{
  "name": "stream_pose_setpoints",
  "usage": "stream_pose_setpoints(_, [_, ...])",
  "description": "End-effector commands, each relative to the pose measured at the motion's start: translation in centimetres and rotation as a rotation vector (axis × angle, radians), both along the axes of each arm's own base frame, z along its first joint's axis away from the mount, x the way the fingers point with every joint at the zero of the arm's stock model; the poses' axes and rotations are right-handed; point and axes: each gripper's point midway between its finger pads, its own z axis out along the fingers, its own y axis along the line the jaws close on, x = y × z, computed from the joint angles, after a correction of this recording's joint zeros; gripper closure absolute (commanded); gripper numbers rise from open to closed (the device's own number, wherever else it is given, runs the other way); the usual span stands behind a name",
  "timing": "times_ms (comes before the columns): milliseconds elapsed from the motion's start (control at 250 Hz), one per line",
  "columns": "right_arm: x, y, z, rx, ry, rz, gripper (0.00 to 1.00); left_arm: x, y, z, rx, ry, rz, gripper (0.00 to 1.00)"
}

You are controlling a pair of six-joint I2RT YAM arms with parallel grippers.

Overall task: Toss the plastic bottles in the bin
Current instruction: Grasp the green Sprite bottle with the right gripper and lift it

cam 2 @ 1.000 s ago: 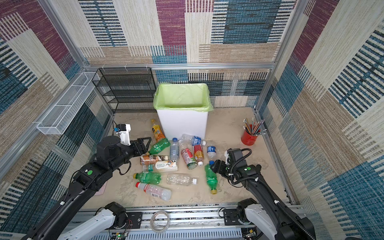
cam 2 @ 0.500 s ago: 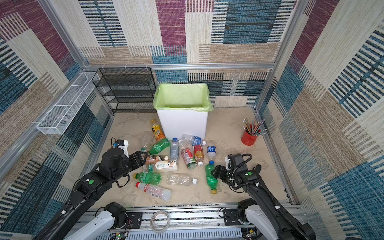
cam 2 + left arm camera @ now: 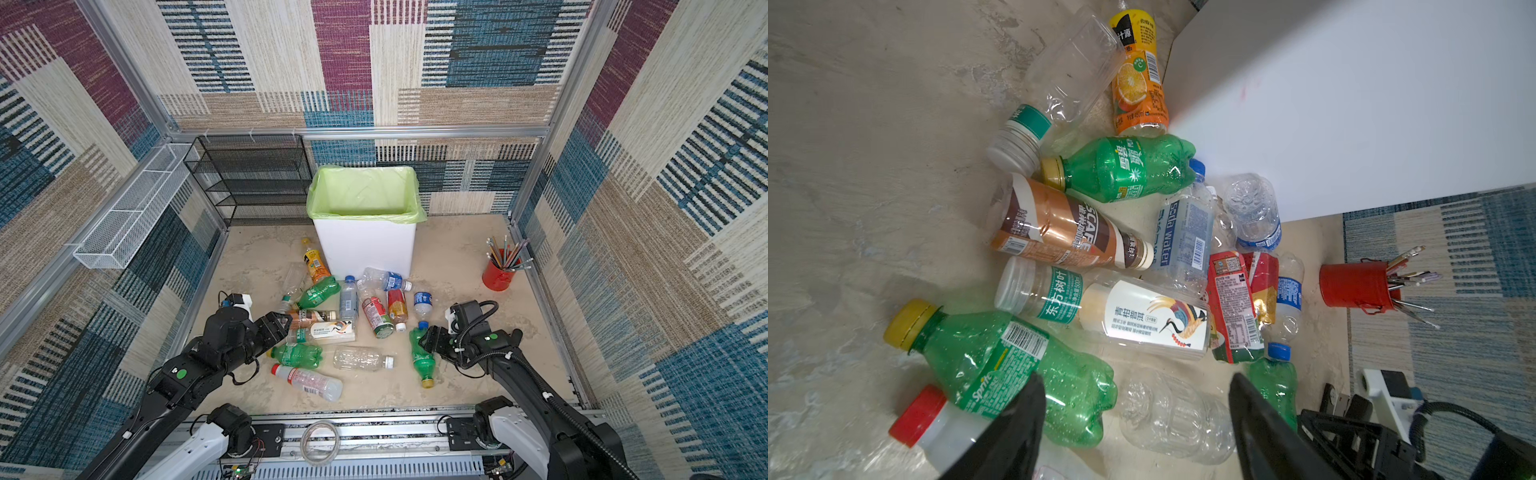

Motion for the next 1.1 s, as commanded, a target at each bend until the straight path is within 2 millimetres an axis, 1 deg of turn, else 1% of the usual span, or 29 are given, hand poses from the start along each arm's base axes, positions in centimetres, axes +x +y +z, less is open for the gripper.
stream_pose_setpoints(0, [0.8,0.5,0.5,0.013,-0.034,0.021,0.21,0.0,0.1,-0.4,-0.009,0.017,0.021,0.29])
stream_pose_setpoints(272, [1.2,0.8,0.4,-0.013,-0.028,0.055,0.21,-0.2,0.2,-0.9,-0.025,0.038,0.037,0.29])
stream_pose_setpoints(476, [1.3,1.3,0.0,-0.04,-0.01,0.091,0.21,0.0,0.0,-0.8,-0.037,0.036,0.037,0.29])
stream_pose_setpoints(1096, [0.7,1.2,-1.5,-0.265,0.03,0.167,0.21,-0.3,0.2,-1.1,-0.049,0.042,0.052,0.29])
